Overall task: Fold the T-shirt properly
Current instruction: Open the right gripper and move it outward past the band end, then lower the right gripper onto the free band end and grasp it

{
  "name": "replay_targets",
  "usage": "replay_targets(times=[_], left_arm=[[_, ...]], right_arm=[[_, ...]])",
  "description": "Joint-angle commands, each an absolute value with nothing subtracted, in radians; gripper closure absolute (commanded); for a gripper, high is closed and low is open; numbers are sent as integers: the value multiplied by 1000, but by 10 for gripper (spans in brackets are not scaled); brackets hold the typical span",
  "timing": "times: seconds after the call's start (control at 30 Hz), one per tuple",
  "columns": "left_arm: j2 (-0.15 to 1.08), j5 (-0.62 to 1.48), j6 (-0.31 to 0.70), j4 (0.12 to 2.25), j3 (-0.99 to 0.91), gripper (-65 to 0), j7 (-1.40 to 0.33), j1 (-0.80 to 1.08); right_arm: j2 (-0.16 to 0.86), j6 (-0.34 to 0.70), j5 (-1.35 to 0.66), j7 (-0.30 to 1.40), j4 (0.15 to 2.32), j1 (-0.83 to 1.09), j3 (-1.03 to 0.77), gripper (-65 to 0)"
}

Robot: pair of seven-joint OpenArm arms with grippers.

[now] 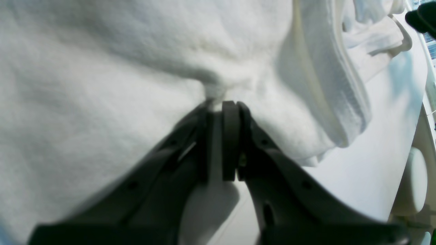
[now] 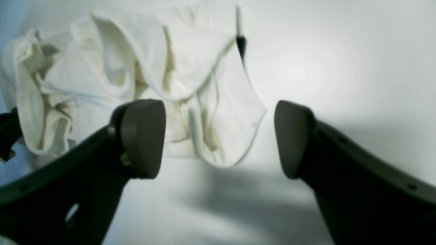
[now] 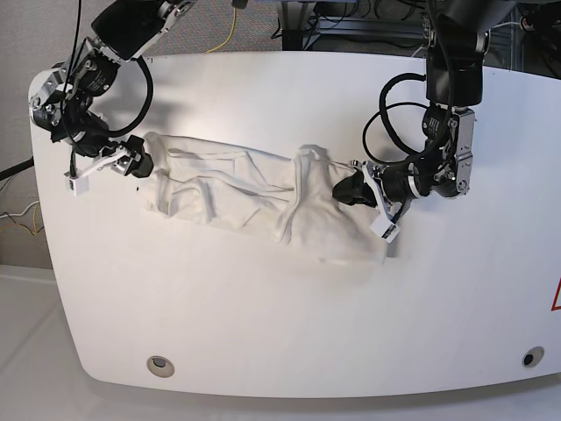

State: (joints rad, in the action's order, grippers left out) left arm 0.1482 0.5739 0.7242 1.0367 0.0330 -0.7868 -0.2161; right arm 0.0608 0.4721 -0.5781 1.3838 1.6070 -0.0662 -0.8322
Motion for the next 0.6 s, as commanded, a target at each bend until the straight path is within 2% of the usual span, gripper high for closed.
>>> replay_targets(times=[0.0, 0.13, 0.57], left_arm=[[156, 469, 698, 1026, 41, -47, -881, -206], [156, 469, 698, 1026, 41, -47, -881, -206], [157, 469, 698, 1026, 39, -47, -881, -205]], right_arm=[[71, 479, -598, 1365, 1572, -85, -829, -477], [77, 483, -599, 1340, 1511, -85, -828, -477], [76, 478, -601, 1302, 1506, -94, -746, -477]])
